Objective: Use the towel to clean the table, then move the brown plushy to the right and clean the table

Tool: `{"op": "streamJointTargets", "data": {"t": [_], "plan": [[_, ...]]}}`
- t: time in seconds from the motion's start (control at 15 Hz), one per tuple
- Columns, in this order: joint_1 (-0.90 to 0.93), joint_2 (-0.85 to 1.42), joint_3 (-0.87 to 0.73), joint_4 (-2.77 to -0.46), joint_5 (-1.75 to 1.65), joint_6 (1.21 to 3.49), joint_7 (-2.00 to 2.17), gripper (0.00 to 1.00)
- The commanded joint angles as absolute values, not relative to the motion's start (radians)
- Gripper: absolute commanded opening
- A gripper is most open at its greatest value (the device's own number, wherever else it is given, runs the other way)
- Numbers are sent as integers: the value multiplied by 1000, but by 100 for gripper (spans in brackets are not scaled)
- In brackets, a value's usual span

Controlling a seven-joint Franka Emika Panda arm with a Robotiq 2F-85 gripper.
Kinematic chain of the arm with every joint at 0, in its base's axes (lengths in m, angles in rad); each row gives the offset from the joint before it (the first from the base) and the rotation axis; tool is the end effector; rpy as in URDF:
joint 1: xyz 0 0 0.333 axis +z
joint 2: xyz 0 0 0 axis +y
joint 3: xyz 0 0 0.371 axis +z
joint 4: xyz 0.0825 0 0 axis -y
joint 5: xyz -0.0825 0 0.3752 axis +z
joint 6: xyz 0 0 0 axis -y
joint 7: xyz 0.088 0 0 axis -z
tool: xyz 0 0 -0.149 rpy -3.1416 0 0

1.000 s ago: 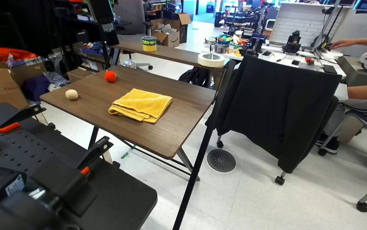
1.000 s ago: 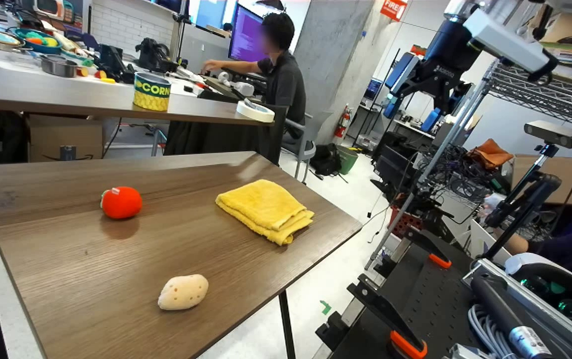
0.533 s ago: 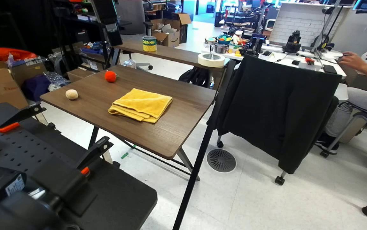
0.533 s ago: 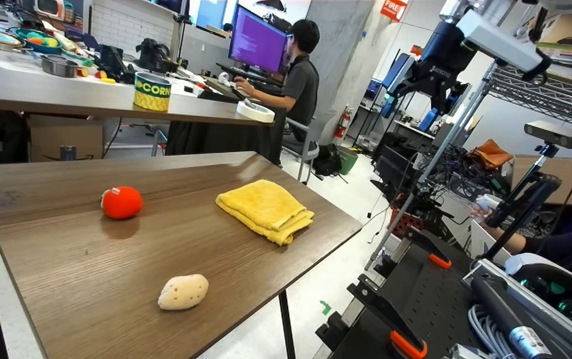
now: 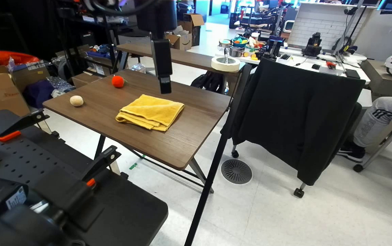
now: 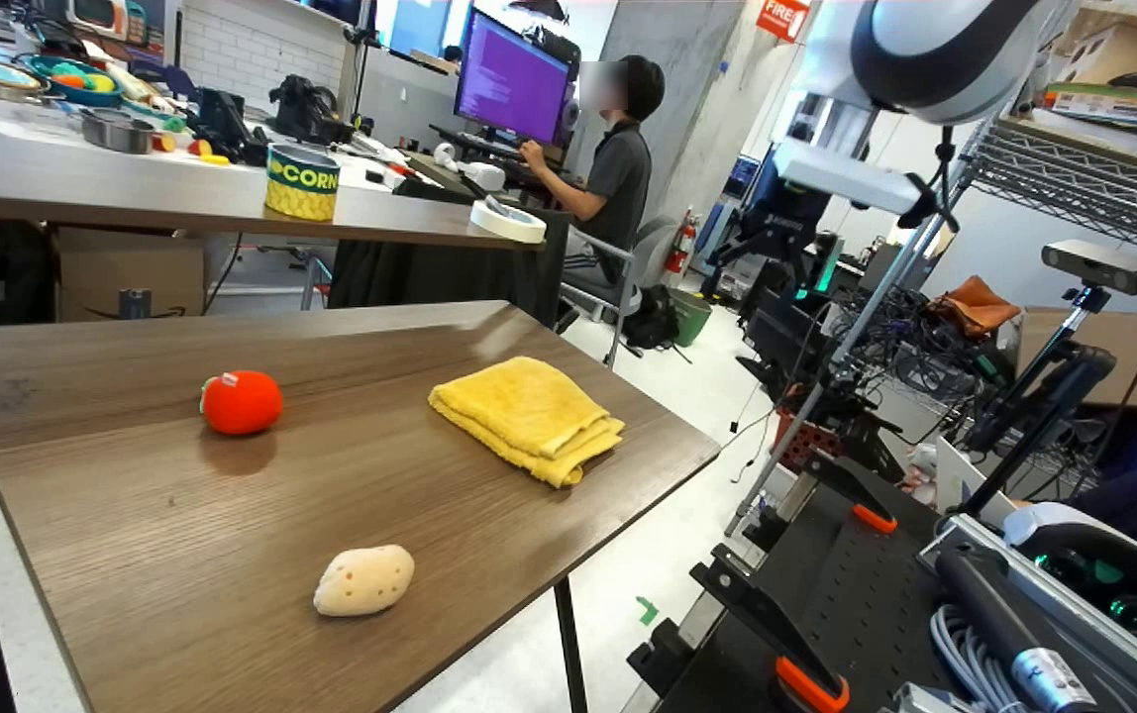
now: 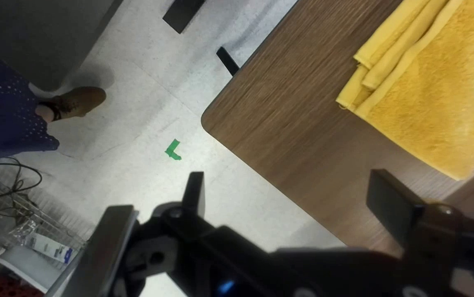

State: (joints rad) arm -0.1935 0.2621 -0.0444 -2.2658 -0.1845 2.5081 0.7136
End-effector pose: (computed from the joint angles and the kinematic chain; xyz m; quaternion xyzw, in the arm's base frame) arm 0.5285 -0.1314 0.2604 0.9194 -0.3888 0.0042 0.0602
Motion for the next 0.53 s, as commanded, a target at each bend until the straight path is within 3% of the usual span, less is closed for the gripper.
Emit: {"op": "streamJointTargets", "data": {"t": [0.0,0.27,0.47], "plan": [[-129,306,-110,-2234,-154,2508,693,100],[-120,348,-113,-2192,-150,2503,697,100],[-147,321,-111,-2211,-166,2477,454,100]]}}
